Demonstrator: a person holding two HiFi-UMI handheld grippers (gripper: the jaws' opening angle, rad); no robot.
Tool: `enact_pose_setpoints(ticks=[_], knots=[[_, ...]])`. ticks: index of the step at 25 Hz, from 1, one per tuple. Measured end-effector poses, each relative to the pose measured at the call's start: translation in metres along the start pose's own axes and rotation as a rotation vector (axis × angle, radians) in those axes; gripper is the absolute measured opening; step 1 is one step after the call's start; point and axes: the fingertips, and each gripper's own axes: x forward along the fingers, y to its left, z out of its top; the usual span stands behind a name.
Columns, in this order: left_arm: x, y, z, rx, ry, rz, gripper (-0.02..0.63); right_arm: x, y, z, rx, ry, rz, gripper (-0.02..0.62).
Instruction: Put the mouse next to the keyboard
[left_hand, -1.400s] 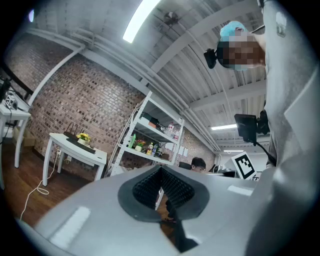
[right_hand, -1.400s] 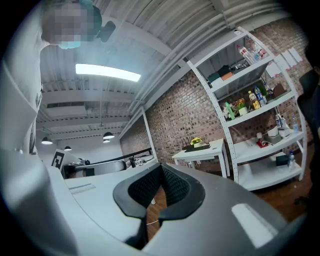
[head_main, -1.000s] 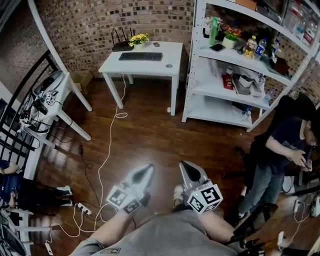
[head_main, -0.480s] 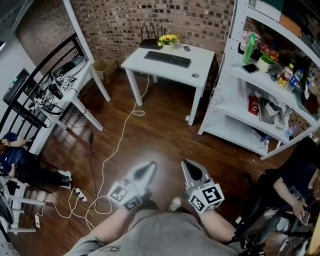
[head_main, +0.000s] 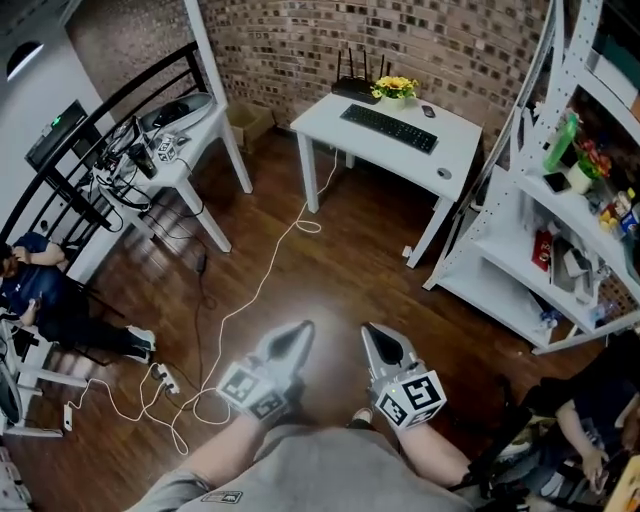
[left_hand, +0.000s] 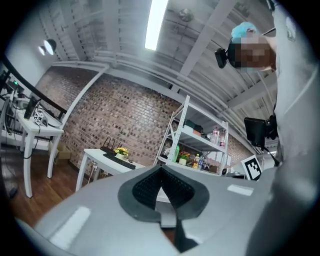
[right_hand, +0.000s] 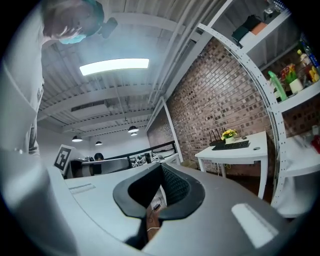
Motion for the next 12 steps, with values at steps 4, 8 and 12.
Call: enact_pose_setpoints(ticks=[4, 8, 12], knots=[[-0.024, 0.070, 0.034, -0.006, -0.005, 0.013, 0.002, 0.075, 0.043, -0.004, 0.002, 0.009, 0.018, 0.012], [-0.044, 0.133, 0.052, 0.003, 0.000, 0.014, 0.002, 0.133, 0.075, -0.006, -0.002, 0.010, 0.013, 0.012], [-0.049, 0.178, 0.065, -0.006, 0.014, -0.008, 0.002, 0.175, 0.087, -0.009, 0.005, 0.011, -0.027, 0.012]])
